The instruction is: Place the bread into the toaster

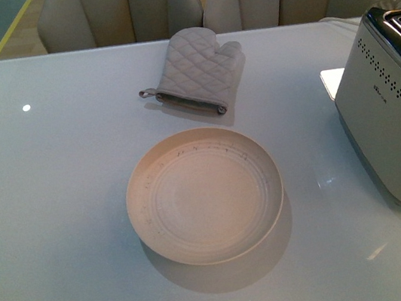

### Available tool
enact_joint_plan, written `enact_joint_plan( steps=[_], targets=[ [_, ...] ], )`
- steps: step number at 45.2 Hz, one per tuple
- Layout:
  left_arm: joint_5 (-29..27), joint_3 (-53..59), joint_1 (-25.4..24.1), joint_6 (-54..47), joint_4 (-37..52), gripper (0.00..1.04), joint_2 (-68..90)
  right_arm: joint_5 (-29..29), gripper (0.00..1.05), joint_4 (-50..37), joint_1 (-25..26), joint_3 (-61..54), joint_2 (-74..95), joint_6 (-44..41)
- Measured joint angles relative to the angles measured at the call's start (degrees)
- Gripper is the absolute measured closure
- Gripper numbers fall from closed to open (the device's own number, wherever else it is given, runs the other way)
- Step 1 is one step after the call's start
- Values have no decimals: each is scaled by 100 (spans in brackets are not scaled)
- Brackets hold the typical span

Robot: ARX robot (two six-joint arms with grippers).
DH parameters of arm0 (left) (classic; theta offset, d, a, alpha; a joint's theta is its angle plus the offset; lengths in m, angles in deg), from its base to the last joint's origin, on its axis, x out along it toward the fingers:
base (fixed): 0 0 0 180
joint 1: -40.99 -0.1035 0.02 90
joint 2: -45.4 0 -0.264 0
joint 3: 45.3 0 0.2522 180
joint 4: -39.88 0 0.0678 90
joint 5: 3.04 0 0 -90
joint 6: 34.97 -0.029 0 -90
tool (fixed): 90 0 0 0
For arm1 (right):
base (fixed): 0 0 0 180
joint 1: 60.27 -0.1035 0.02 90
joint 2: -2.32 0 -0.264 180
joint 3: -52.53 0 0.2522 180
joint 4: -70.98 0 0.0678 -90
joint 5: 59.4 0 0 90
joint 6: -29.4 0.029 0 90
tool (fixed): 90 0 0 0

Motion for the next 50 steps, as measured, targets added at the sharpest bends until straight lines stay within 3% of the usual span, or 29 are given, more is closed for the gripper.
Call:
enact_joint_plan(
  steps=[12,24,34,39,48,50],
  targets=[
    [0,0,0,0,0,7,0,140,101,420,-50,428,319,-85],
    [0,0,0,0,0,7,0,144,101,111,-96,15,503,-81],
    [0,0,0,0,0,7,0,26,70,-157,-94,-216,496,-33],
    [0,0,0,0,0,7,0,-267,47,-308,17,-374,310,184],
    [0,0,0,0,0,7,0,-299,8,-951,391,-1008,-1384,538],
    [0,0,0,0,0,7,0,-304,8,-1012,474,-1255,-1954,570]
  ],
)
